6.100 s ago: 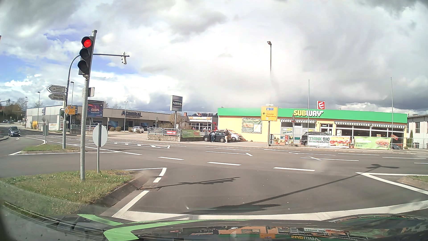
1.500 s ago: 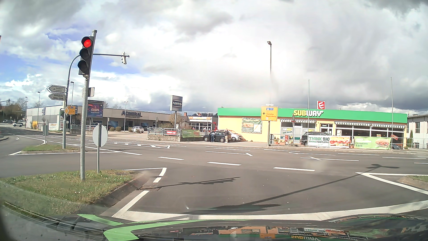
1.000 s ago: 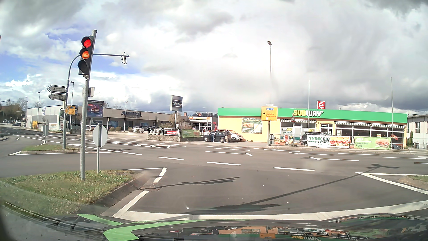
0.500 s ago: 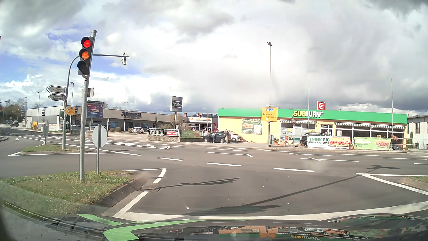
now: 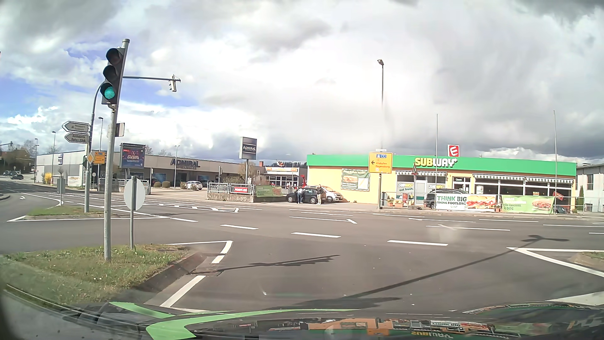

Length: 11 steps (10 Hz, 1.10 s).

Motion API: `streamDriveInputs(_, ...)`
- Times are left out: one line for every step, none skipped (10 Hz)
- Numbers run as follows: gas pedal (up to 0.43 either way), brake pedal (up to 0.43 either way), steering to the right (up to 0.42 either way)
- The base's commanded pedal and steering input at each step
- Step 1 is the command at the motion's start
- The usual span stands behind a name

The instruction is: Follow the waypoints while adhering to traffic rules and regulations

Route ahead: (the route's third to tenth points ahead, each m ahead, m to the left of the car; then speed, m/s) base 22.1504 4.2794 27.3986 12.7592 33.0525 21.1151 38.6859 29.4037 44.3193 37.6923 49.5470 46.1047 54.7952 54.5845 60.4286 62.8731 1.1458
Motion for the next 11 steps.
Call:
streamDriveInputs(0.409, 0.000, 0.011)
streamDriveInputs(0.409, 0.000, 0.007)
streamDriveInputs(0.421, 0.000, -0.001)
streamDriveInputs(0.421, 0.000, -0.007)
streamDriveInputs(0.421, 0.000, -0.008)
streamDriveInputs(0.421, 0.000, -0.008)
streamDriveInputs(0.421, 0.000, -0.009)
streamDriveInputs(0.421, 0.000, -0.008)
streamDriveInputs(0.421, 0.000, -0.008)
streamDriveInputs(0.421, 0.000, -0.008)
streamDriveInputs(0.421, 0.000, -0.008)
